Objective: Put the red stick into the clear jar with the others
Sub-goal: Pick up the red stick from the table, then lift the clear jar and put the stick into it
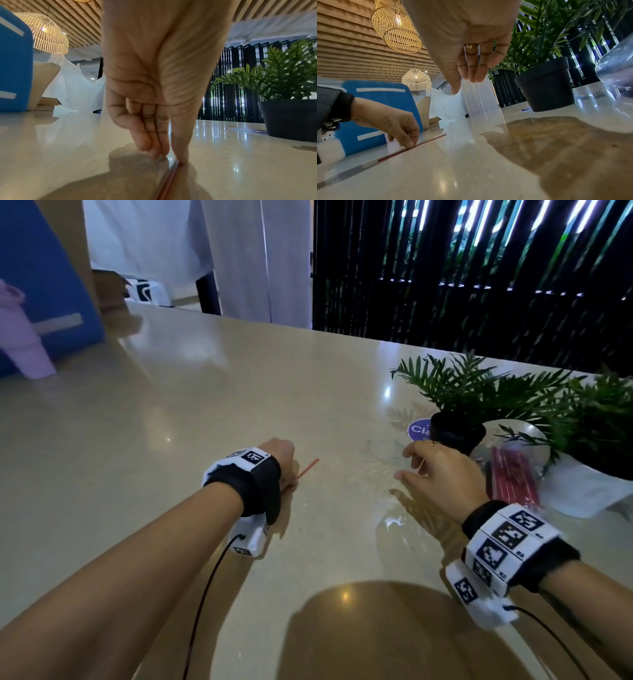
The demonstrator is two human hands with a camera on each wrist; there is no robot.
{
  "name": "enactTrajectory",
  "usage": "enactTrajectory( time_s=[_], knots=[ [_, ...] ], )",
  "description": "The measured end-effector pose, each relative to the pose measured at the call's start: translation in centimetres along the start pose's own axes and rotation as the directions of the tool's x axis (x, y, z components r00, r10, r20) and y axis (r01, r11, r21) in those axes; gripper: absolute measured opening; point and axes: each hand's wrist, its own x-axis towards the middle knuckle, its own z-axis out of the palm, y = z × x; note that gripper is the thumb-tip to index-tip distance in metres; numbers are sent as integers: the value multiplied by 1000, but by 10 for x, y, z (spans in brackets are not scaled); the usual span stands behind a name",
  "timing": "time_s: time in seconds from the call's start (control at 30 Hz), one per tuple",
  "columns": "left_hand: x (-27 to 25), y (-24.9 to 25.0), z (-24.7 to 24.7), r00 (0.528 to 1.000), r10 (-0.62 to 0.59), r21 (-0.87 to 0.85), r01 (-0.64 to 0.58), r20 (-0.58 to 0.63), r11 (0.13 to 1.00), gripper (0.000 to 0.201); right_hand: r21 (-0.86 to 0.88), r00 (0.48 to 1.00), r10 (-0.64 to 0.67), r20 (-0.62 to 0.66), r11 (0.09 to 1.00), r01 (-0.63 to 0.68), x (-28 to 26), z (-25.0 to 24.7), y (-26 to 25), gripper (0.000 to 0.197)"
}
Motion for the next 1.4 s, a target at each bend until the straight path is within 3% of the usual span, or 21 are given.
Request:
enactTrajectory(
  time_s=[0.1,0.23,0.43,0.53,0.6,0.73,0.87,0.93,1.07,1.23,1.3,1.4],
  knots=[
    [5,4,-4,1000,-16,27,16,7,1000,18,11,1000,21,9,1000,-21,2,4,2,28],
    [8,16,-11,996,-65,70,61,62,996,29,40,999,32,1,999,-32,5,8,3,29],
    [16,20,-13,991,-74,83,65,113,994,28,71,1000,20,-20,997,-18,6,5,5,25],
    [-1,34,-20,998,-1,-50,4,61,999,28,143,998,35,-49,989,-28,5,7,9,17],
    [-8,45,-24,998,61,-164,-54,34,985,27,290,993,96,-65,954,-73,5,10,15,13],
    [-27,66,-24,985,169,-382,-164,-21,910,16,602,966,258,-8,773,-202,6,8,22,17],
    [-41,94,-21,937,336,-517,-336,-97,787,17,758,960,263,96,606,-242,3,1,19,4],
    [-48,108,-20,892,427,-545,-435,-150,717,11,816,961,245,128,524,-243,0,-5,15,7],
    [-58,131,-18,782,560,-572,-600,-272,560,7,855,970,234,62,489,-173,-8,-18,16,12],
    [-65,156,-19,709,608,-585,-678,-358,445,8,857,959,283,-9,496,-138,-20,-38,32,19],
    [-63,167,-19,691,605,-565,-703,-396,432,6,860,948,317,-20,489,-145,-25,-48,41,16],
    [-50,181,-13,696,624,-477,-709,-354,520,13,846,932,357,-61,514,-141,-37,-62,58,10]
  ],
)
